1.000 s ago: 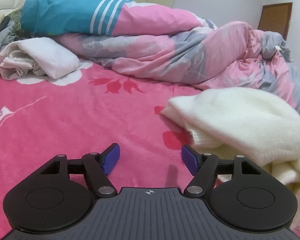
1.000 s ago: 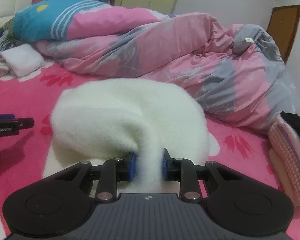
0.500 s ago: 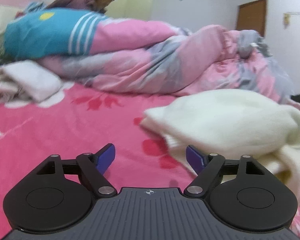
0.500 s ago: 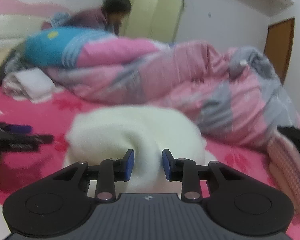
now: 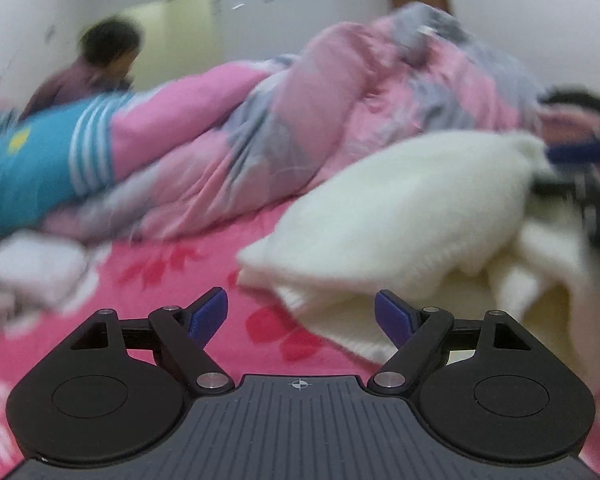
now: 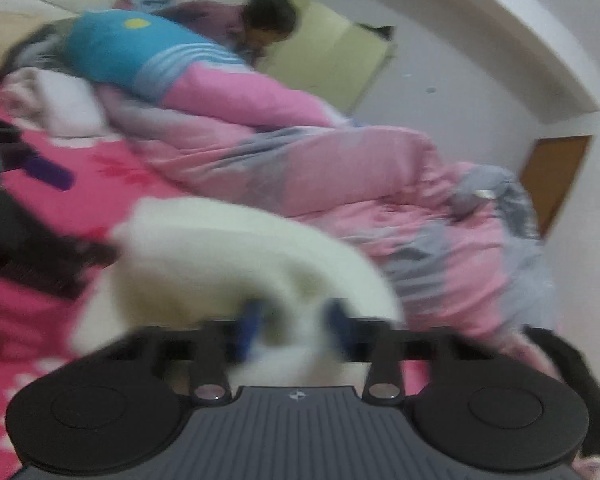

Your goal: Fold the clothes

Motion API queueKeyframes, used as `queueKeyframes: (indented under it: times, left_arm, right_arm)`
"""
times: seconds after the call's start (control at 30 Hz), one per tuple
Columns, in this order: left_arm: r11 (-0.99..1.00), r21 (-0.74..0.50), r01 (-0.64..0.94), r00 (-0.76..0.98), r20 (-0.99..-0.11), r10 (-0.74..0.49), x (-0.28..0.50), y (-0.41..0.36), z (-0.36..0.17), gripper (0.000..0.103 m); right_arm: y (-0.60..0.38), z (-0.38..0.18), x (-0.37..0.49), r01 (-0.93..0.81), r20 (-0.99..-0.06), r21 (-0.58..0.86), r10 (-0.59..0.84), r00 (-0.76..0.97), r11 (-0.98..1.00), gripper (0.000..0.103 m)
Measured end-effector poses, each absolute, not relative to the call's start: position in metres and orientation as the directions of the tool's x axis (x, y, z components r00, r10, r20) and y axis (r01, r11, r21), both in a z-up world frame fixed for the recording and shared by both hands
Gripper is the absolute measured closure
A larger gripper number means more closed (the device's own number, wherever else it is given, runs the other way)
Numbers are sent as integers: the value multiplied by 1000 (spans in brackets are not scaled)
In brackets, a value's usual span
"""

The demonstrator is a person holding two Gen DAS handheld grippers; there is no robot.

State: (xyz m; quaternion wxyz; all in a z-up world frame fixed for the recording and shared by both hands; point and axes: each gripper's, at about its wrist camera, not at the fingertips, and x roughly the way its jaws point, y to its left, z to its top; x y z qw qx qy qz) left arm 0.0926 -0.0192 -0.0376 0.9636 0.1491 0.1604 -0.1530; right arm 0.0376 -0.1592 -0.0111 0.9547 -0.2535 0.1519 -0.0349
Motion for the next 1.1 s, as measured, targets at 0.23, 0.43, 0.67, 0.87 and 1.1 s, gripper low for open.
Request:
queueKeyframes:
  times: [0.23, 0.43, 0.67, 0.87, 1.1]
  left_arm:
    - [799, 482, 359, 928, -271, -254, 107, -60, -37, 17]
    - [748, 528, 402, 915, -269, -301, 128, -79, -34, 30]
    - [767, 486, 420, 906, -275, -322, 135, -87, -33, 63]
    - [825, 393, 407, 908, -275, -317, 139, -84, -18, 73]
    - [869, 314, 382, 916, -255, -311, 129, -66, 10, 80]
  right_arm:
    - [-210, 8, 41, -9, -272, -307, -79, 959, 952, 90]
    - [-253, 23, 42, -21, -261, -132, -15, 965, 991, 89]
    - [-264, 19, 24, -141, -297, 35, 145, 944, 989, 41]
    - [-233, -2, 23, -134, -356, -98, 91, 930, 986, 5]
    - [-234, -4, 36, 42, -371, -142, -92, 924, 989, 77]
